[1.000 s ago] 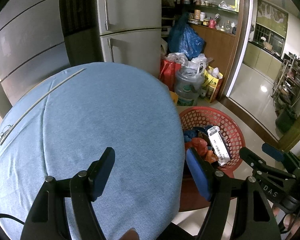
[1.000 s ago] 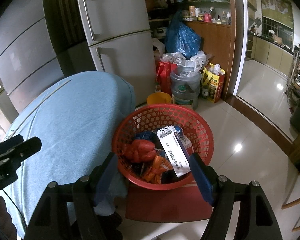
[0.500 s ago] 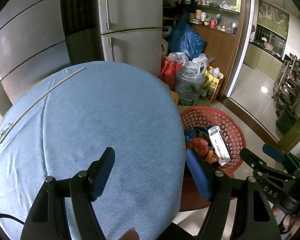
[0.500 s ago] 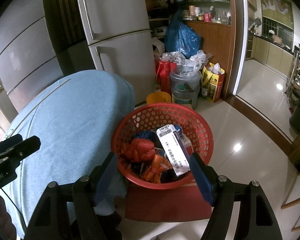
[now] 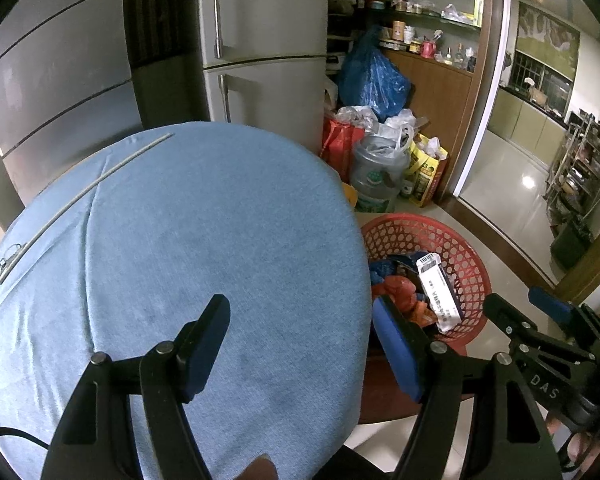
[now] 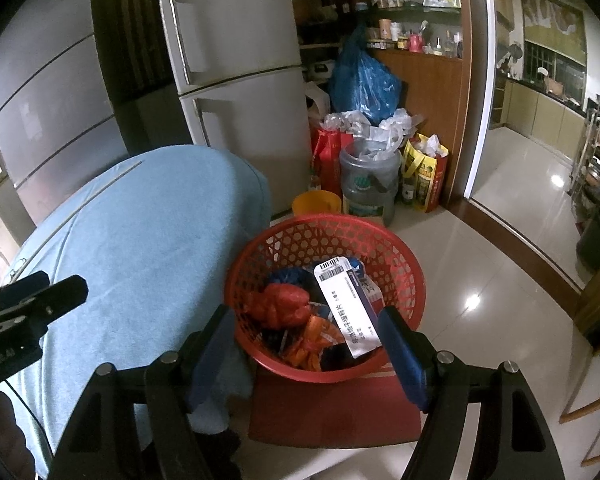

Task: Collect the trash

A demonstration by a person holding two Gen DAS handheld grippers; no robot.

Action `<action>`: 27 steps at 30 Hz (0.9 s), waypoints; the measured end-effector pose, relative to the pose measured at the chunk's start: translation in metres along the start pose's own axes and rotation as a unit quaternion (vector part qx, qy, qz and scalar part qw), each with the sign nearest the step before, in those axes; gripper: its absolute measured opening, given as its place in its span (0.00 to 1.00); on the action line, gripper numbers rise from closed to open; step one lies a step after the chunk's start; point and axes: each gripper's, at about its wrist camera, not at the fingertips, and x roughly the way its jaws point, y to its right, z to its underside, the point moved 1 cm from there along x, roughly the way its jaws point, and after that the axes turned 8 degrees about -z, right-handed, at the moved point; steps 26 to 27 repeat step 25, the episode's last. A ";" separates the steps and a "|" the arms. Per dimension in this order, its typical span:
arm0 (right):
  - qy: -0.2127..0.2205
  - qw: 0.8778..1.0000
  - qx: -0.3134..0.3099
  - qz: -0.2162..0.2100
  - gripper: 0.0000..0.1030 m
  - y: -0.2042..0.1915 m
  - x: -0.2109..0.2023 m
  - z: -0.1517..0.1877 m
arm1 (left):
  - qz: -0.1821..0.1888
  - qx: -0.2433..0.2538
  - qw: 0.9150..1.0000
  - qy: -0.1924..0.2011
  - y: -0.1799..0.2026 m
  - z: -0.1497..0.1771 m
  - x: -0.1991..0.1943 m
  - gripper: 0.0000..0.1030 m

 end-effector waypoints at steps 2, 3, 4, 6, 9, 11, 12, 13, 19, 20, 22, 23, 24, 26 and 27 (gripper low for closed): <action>0.003 1.000 -0.004 0.001 0.75 -0.002 -0.001 0.000 | 0.000 0.000 1.000 0.001 0.000 -0.001 0.000 0.72; 0.003 1.000 -0.005 0.000 0.75 -0.003 -0.001 0.000 | -0.001 0.001 1.000 0.001 0.000 -0.001 -0.001 0.72; 0.003 1.000 -0.005 0.000 0.75 -0.003 -0.001 0.000 | -0.001 0.001 1.000 0.002 0.000 -0.001 -0.001 0.72; 0.003 1.000 -0.005 0.000 0.75 -0.004 -0.001 -0.001 | -0.001 0.000 1.000 0.002 0.000 -0.001 -0.001 0.72; 0.003 1.000 -0.005 0.000 0.75 -0.004 -0.001 -0.001 | -0.002 -0.001 1.000 0.003 -0.001 -0.001 -0.001 0.72; 0.005 1.000 -0.004 0.000 0.75 -0.004 -0.002 -0.001 | -0.001 -0.001 1.000 0.004 0.000 -0.001 -0.001 0.72; 0.005 1.000 -0.004 0.000 0.75 -0.004 -0.002 -0.001 | -0.002 -0.001 1.000 0.004 0.000 -0.001 -0.001 0.72; 0.006 1.000 -0.005 0.000 0.75 -0.005 -0.003 -0.001 | -0.002 -0.001 1.000 0.005 0.000 -0.001 -0.002 0.72; 0.007 1.000 -0.010 0.000 0.75 -0.007 -0.004 0.000 | 0.001 -0.004 1.000 0.009 -0.003 -0.001 -0.004 0.72; 0.006 1.000 -0.009 -0.001 0.75 -0.007 -0.004 -0.001 | 0.001 -0.004 1.000 0.012 -0.003 -0.001 -0.004 0.72; 0.006 1.000 -0.009 0.000 0.75 -0.006 -0.004 -0.001 | 0.005 -0.006 1.000 0.014 -0.004 -0.001 -0.006 0.72; 0.006 1.000 -0.009 0.000 0.75 -0.006 -0.004 -0.001 | 0.007 -0.007 1.000 0.015 -0.005 -0.001 -0.006 0.72; 0.006 1.000 -0.009 0.000 0.75 -0.006 -0.004 -0.001 | 0.006 -0.007 1.000 0.015 -0.005 -0.001 -0.006 0.72; 0.007 1.000 -0.009 0.000 0.75 -0.006 -0.004 -0.001 | 0.005 -0.006 1.000 0.015 -0.004 -0.001 -0.006 0.72; 0.007 1.000 -0.009 0.000 0.75 -0.006 -0.004 -0.001 | 0.005 -0.006 1.000 0.015 -0.004 -0.001 -0.006 0.72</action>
